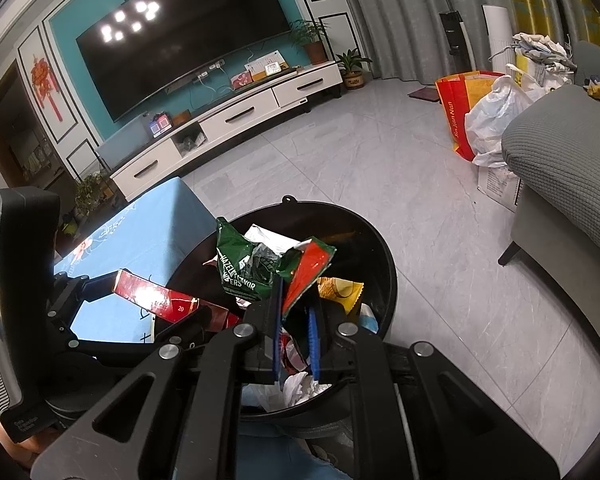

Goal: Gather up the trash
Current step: 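Open both tools over the bin to drop the box and snack bag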

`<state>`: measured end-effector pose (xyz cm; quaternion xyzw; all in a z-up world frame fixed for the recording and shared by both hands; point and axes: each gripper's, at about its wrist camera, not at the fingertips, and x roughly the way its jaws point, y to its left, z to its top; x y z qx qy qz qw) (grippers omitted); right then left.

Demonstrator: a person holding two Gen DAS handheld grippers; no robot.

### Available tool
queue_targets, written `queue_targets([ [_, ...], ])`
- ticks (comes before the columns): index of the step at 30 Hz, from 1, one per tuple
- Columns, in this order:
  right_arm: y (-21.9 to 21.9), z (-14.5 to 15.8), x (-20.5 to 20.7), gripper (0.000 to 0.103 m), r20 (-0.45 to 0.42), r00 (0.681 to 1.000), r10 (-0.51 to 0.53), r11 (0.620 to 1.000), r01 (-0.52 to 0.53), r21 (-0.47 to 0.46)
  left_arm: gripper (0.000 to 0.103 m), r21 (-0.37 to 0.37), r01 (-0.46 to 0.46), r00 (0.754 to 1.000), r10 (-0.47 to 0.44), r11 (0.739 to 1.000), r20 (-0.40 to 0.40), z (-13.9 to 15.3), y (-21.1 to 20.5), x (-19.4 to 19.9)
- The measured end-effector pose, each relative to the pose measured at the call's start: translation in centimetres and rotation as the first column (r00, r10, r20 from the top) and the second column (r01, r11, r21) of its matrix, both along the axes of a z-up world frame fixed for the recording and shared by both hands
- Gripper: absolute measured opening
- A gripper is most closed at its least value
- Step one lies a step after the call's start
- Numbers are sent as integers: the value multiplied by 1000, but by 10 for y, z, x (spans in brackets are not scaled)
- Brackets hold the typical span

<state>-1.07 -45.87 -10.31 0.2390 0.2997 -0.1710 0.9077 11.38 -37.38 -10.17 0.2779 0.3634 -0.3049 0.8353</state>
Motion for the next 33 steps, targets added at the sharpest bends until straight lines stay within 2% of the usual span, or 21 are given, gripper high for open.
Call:
queue_targets([
  [5,-1,-1,0,13,-1,1000,-3,1000,3,1,93,-1,-3,1000,3,1000,-1,0,1,0],
  [9,-2,-2,0,18,0,1000,-6,1000,6,7,95,1,-1,1000,1,1000,0,0,1,0],
  [22,-2,2,1,21,7,1000,-8,1000,8,13,98,-6,-4,1000,4,1000,4,2,4,0],
  [26,-1,6,3,30,13,1000,-7,1000,6,13,99,-9,-7,1000,7,1000,4,3,4,0],
  [33,1,10,6,31,20,1000,2,1000,-3,24,100,-12,-15,1000,15,1000,7,7,6,0],
])
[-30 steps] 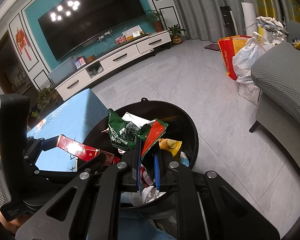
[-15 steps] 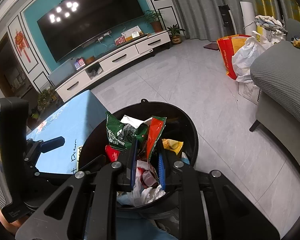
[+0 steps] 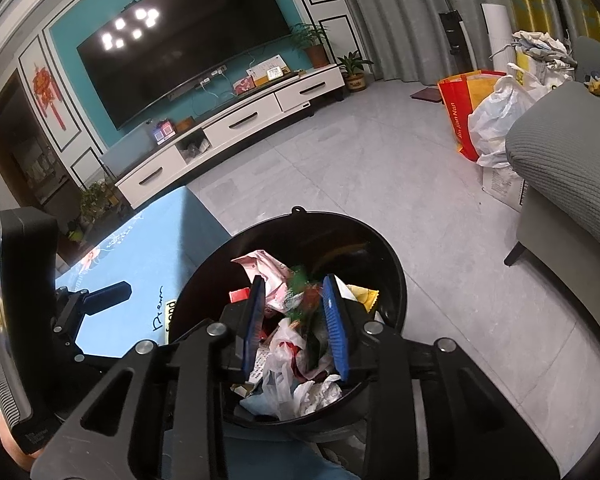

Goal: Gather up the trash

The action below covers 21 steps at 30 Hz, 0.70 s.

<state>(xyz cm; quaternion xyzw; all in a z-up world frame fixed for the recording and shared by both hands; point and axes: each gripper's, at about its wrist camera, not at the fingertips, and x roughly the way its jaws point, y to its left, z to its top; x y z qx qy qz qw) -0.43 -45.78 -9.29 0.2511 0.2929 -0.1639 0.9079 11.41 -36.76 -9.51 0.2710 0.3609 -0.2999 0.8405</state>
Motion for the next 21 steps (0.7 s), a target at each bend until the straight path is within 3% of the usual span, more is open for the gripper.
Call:
queue_targets([
  [13,6,15,-4,45,22,1000,0,1000,1,-6,100,-33,-16,1000,16,999,-14,14,13,1],
  [21,11,32,-18,66,37,999,-11,1000,12,-24,100,-69,-29,999,28,997,-18,33,32,-6],
])
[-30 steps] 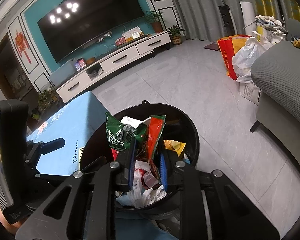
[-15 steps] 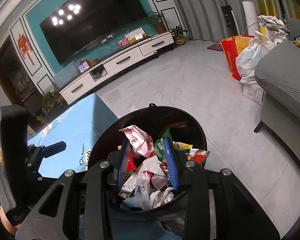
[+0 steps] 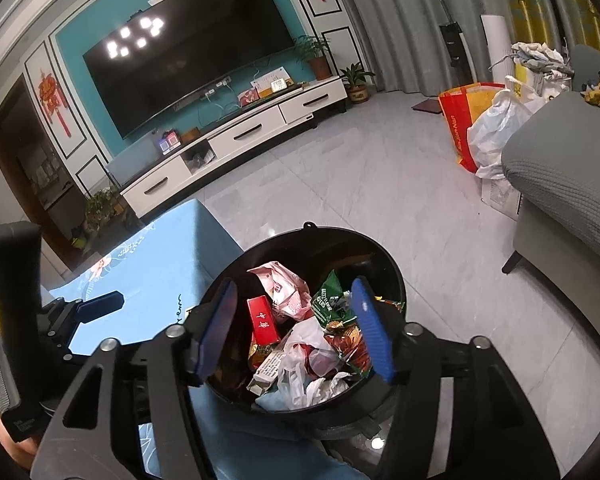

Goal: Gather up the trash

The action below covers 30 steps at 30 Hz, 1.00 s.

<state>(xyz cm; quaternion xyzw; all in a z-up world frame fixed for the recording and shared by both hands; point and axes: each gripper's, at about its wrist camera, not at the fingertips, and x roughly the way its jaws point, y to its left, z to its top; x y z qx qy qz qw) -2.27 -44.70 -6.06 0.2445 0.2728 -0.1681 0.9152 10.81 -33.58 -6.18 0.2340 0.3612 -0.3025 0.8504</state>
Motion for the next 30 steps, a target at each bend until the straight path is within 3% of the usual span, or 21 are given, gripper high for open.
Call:
queue_targets([
  [6,8,14,-16,87,-19,1000,-5,1000,5,-13,100,-24,-23,1000,24,999,9,18,16,-10],
  [11,17,24,-24,99,-98,995,-7,999,3,-40,100,-26,-52,998,53,998,18,34,28,-20],
  [15,31,30,-26,99,-188,982,16,995,-33,-90,100,-39,-69,998,68,997,-3,49,40,-31],
  [18,40,36,-28,99,-231,972,32,996,-51,-78,100,-48,-82,996,82,995,-19,61,49,-40],
  [24,58,58,-46,99,-235,970,64,995,-79,-57,100,-98,-124,990,117,987,-82,86,78,-56],
  [30,73,87,-61,99,-225,971,79,993,-97,-70,100,-109,-161,986,153,981,-71,115,99,-70],
])
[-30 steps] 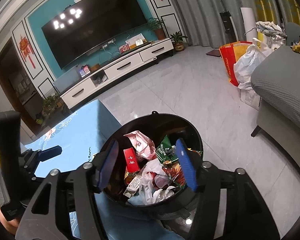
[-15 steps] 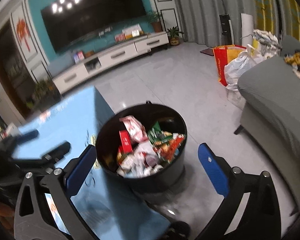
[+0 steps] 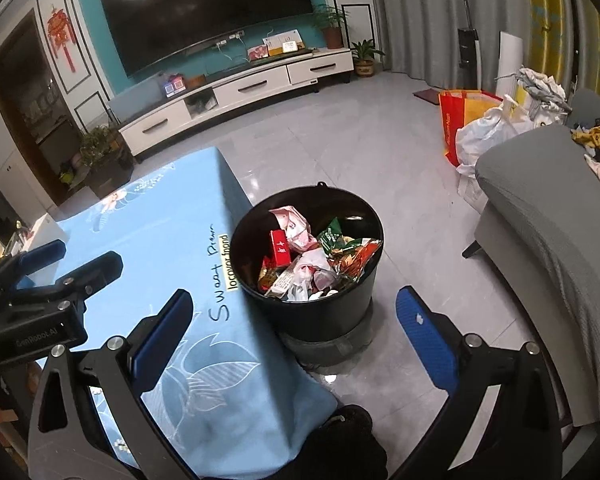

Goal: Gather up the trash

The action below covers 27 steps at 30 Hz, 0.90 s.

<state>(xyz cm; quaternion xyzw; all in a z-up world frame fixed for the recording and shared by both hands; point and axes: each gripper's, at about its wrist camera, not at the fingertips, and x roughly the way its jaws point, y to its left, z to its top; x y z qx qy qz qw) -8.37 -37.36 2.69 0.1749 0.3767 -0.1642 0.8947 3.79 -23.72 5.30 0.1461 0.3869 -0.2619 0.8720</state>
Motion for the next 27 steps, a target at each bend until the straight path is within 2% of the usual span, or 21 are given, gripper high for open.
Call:
queue_targets([
  [6,12,33,-7,99,-18,999,29,999,-29,-39,100,-7,-22,998,22,1000,51,28,9,-12],
  [9,15,41,-13,99,6,1000,30,999,-30,-39,100,-17,-28,997,29,999,70,39,16,-19],
  [18,32,32,-10,99,-4,999,40,996,-40,-78,100,-29,-49,993,52,998,102,45,22,-30],
  [27,36,34,-7,99,-7,999,46,994,-46,-102,100,-24,-78,990,80,997,115,43,29,-25],
])
